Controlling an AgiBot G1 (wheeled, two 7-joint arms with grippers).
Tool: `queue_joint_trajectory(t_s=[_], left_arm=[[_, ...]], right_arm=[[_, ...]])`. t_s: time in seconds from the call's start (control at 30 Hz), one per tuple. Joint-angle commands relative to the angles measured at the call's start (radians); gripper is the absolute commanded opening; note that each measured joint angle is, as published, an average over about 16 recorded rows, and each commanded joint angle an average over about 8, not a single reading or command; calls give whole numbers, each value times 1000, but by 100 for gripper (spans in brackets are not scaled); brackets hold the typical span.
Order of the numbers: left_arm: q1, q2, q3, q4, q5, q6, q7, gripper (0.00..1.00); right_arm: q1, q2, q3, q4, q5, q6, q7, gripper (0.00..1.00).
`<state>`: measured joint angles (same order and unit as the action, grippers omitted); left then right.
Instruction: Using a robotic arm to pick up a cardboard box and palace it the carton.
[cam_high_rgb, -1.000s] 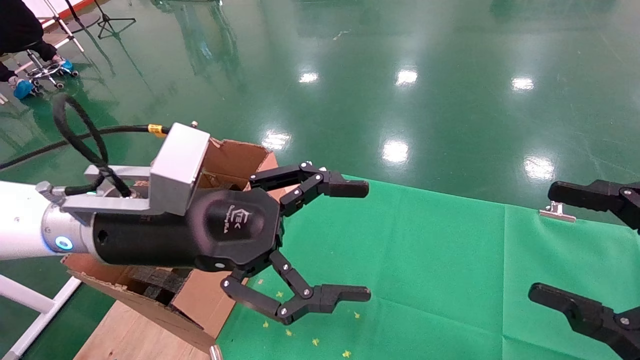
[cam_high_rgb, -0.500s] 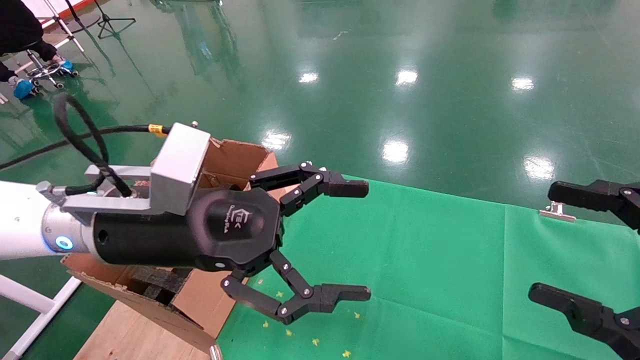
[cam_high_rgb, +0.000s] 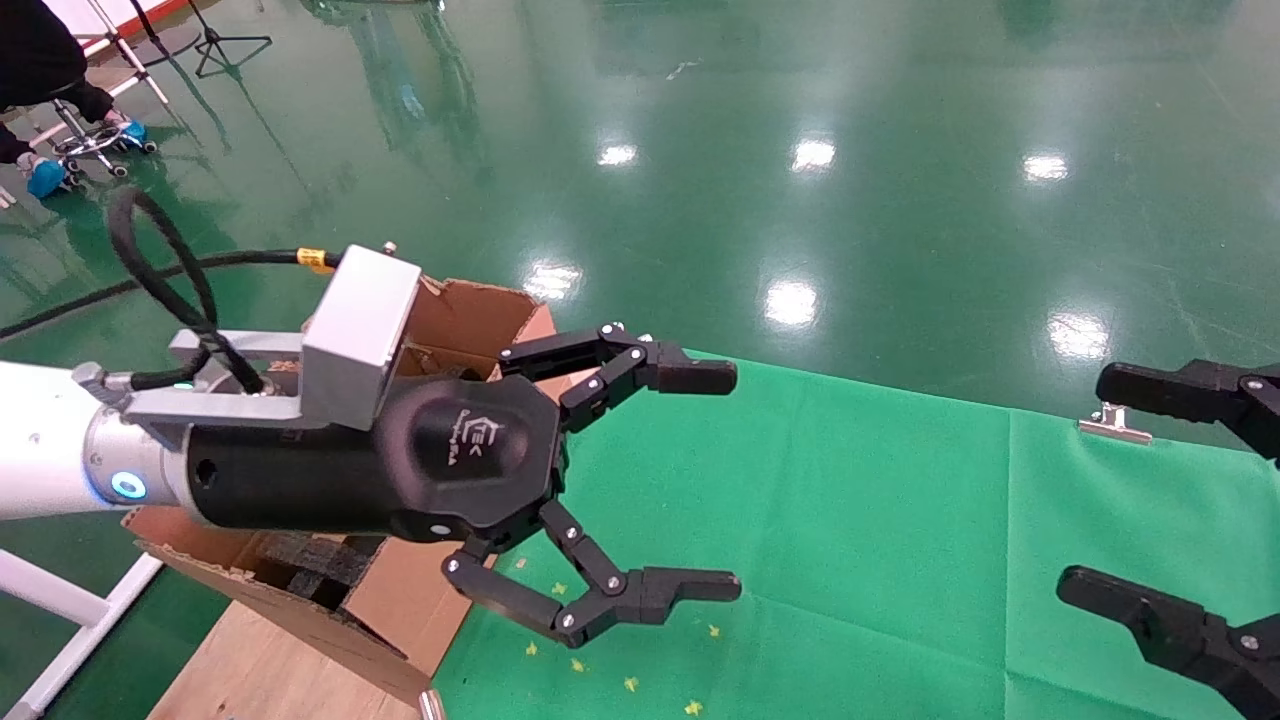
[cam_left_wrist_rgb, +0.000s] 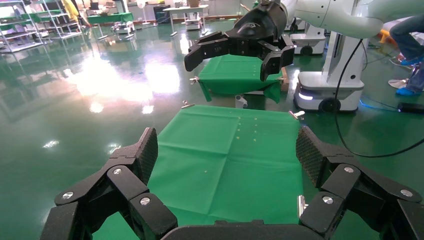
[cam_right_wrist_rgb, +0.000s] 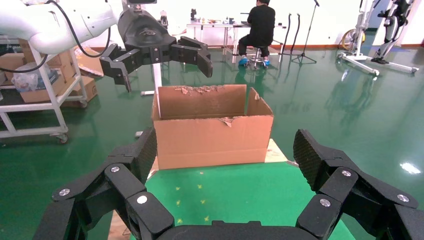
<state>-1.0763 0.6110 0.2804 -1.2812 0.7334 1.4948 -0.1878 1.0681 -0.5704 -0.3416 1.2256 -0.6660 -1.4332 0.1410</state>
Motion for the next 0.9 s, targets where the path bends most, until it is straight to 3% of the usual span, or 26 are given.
queue_joint_trajectory(t_s=[0.03, 0.9], left_arm=[[0, 0, 0, 0, 0, 0, 0, 100], [0, 0, 0, 0, 0, 0, 0, 100]], right_arm=[[0, 0, 0, 0, 0, 0, 0, 100], [0, 0, 0, 0, 0, 0, 0, 100]])
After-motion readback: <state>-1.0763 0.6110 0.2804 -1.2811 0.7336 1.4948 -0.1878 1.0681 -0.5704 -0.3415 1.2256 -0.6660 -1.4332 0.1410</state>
